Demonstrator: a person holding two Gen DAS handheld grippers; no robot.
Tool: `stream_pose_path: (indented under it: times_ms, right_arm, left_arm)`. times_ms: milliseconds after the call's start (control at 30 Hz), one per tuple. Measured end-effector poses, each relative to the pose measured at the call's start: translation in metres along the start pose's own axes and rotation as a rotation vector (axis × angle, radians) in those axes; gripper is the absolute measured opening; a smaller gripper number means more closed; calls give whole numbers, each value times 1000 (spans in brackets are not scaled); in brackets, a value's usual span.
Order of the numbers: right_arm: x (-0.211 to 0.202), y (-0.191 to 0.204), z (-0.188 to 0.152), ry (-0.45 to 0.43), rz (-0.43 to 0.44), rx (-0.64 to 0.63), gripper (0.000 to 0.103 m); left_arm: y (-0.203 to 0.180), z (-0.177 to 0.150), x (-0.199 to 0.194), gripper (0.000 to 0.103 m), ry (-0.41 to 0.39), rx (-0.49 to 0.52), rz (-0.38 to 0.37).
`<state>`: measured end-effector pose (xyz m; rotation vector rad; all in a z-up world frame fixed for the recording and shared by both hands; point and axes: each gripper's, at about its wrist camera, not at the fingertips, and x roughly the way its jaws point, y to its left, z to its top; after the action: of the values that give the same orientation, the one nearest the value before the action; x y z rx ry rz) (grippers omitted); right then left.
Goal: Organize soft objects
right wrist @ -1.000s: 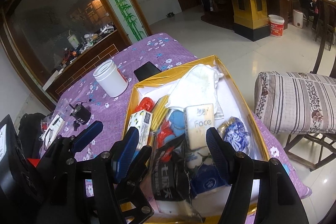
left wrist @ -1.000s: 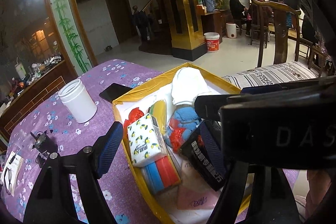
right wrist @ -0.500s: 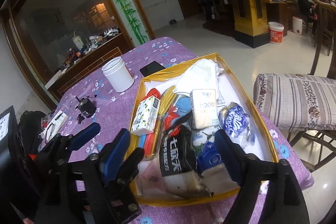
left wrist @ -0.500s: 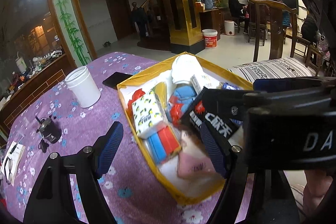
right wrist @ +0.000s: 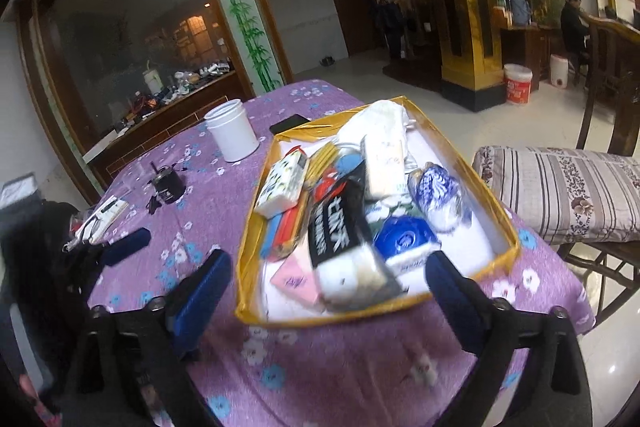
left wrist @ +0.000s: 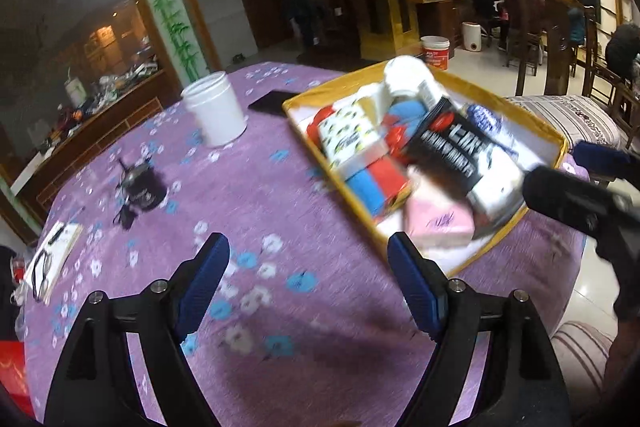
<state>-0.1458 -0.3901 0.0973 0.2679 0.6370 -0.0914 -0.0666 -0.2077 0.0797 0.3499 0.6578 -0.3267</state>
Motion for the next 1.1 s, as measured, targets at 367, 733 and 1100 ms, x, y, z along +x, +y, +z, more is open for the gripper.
stream_pose_path:
  times_ms: [367,733,1100]
  right_arm:
    - [-4,27,-41,-97,-219,-64,103]
    - [4,27,-44,-86,-239,-88,103]
    - [5,22,-44,-85,-235,-71,103]
  left_arm:
    - [11,-18,-15,82,-64,-58,50]
    - [8,-20,-4,82,-29,-30,60]
    - [7,-20,-3,82,-25,-18,61]
